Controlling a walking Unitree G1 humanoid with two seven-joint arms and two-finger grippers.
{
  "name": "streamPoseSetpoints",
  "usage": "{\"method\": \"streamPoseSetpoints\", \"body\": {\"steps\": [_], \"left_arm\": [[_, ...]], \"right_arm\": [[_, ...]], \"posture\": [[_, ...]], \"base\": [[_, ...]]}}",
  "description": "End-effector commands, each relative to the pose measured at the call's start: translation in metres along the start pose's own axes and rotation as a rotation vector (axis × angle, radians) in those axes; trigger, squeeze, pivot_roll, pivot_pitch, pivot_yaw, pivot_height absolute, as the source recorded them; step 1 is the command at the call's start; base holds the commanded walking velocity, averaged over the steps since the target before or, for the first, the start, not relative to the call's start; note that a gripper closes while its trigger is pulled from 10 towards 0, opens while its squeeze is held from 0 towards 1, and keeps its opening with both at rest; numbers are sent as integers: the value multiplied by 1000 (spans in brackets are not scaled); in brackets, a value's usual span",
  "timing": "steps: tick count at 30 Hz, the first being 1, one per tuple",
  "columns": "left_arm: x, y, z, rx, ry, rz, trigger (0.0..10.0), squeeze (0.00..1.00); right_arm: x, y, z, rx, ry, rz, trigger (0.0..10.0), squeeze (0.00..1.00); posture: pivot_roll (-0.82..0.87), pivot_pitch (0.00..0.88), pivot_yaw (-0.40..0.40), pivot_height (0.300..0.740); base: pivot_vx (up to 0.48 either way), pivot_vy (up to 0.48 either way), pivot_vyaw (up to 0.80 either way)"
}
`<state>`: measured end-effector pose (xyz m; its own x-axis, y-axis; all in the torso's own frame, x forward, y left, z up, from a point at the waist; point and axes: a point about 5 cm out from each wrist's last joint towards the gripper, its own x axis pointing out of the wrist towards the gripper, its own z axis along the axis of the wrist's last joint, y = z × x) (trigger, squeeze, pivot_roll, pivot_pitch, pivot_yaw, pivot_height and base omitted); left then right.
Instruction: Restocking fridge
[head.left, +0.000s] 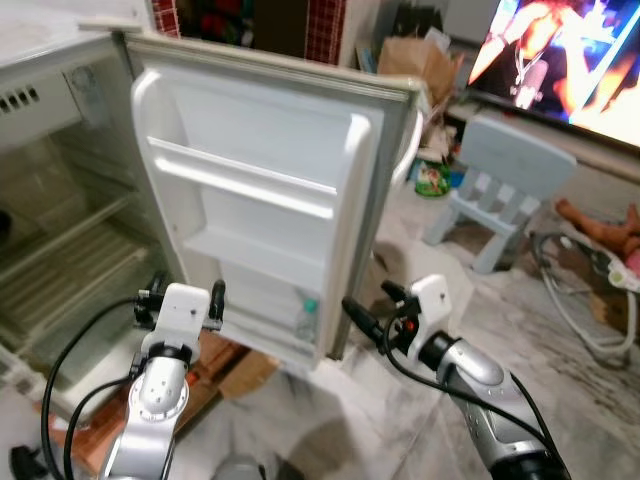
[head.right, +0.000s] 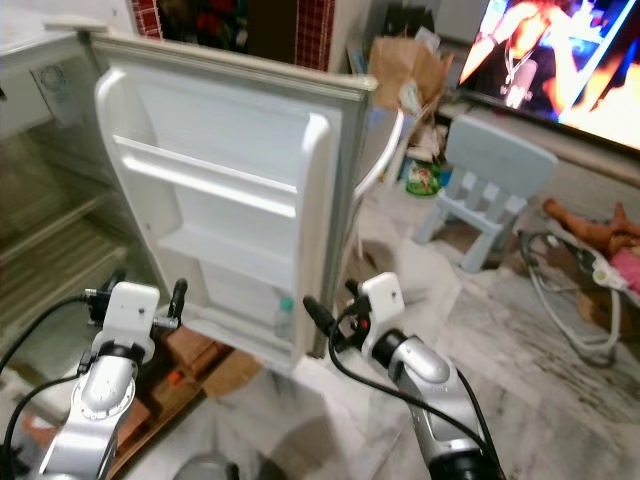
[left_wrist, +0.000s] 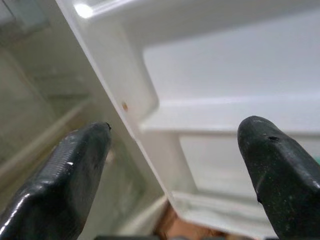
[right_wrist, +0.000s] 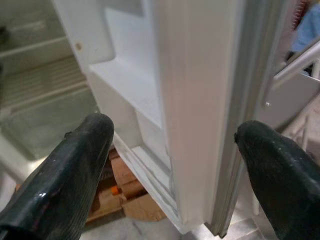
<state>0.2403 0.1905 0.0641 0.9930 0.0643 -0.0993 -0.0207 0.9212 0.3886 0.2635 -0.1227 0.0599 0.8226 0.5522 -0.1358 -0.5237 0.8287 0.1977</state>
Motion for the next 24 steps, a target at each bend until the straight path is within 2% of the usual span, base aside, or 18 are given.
{"method": "streamPoseSetpoints", "body": {"steps": [1,2,3,4,6,8,11,17,24], "left_arm": [[3,-4,2,-7,-12,-15,10000,0],[3,-4,1,-20,-5,-22,10000,0],[3,-4,1,-20,-5,-22,10000,0],[4,-3,-2,-26,6,-14,10000,0],[6,0,-4,-21,7,0,10000,0],[10,10,-4,-44,21,61,10000,0],[11,16,-6,-39,44,79,10000,0],[9,15,-11,-21,65,65,10000,0],[4,5,-16,-21,94,15,10000,0]], "right_arm": [[-3,-14,6,-24,-32,-85,10000,0],[-3,-18,9,-25,-60,-144,10000,0],[-3,-18,9,-25,-60,-144,10000,0],[-2,-22,13,-17,-95,-211,10000,0],[-2,-25,18,-24,-125,-252,10000,0],[-1,-30,26,-44,-165,-309,10000,0],[2,-35,34,-34,-201,-365,10000,0],[7,-38,43,-20,-232,-402,10000,0],[10,-37,44,-20,-250,-421,10000,0]], "posture": [[140,0,-85,740],[136,0,-81,740],[136,0,-81,740],[134,0,-76,740],[134,0,-65,740],[129,0,-48,740],[125,0,-40,740],[129,0,-35,740],[122,0,-5,740]], "base": [[0,-480,0],[0,0,0],[0,0,0],[0,0,0],[0,0,0],[0,0,781],[0,0,781],[0,0,774],[0,0,763]]}}
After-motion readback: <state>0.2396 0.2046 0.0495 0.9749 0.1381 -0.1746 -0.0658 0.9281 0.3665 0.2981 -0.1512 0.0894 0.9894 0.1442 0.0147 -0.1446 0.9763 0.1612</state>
